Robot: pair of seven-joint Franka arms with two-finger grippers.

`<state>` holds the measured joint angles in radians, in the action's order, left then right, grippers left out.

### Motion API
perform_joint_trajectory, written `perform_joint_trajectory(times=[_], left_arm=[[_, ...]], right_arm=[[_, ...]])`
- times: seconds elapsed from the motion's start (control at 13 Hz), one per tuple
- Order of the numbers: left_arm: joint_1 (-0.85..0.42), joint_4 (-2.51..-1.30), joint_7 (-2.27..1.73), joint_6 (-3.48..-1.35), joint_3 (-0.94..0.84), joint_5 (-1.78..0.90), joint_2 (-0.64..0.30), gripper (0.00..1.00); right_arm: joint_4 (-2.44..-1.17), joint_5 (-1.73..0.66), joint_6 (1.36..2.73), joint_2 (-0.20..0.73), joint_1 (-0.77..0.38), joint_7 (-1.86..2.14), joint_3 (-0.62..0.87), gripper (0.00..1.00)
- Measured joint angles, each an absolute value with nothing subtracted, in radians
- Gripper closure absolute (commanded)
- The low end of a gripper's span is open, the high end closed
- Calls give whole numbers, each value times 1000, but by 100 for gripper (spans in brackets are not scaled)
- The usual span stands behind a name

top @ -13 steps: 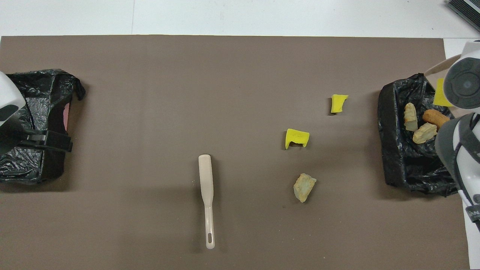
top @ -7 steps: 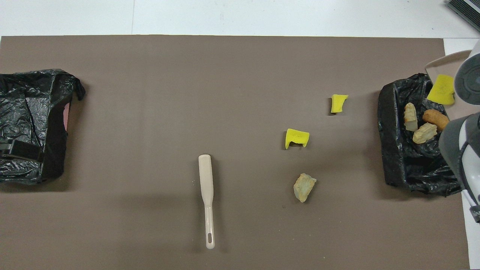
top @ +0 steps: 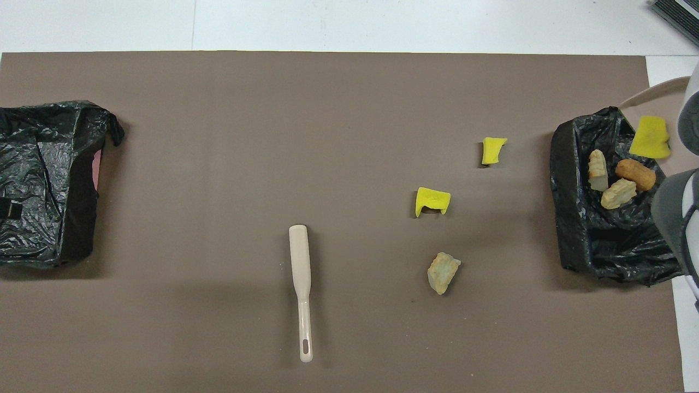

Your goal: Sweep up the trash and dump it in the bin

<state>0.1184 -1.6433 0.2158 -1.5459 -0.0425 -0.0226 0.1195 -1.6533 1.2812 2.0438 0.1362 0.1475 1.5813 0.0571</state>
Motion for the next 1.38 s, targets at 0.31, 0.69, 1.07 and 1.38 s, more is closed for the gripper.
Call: perform_joint_trajectory(times=[0.31,0.69,1.07,1.38], left_arm=[[116,-1589,182,-1546,-88,-39,111,0],[102,-1583,138,-1537,-134,-42,102,0],[94,-1589,136,-1535,-129,-42,95,0],[94,-1589,136,-1531,-129,-42,95,0]], right_arm=[[-1803,1317,2165,103,245,1414,55,100],[-1834,1497,2204,12,279,1459,60,100],[-1840,1509,2158,1,228,1476,69,100],[-1827,1566,2105,-2,191,1476,71,100]])
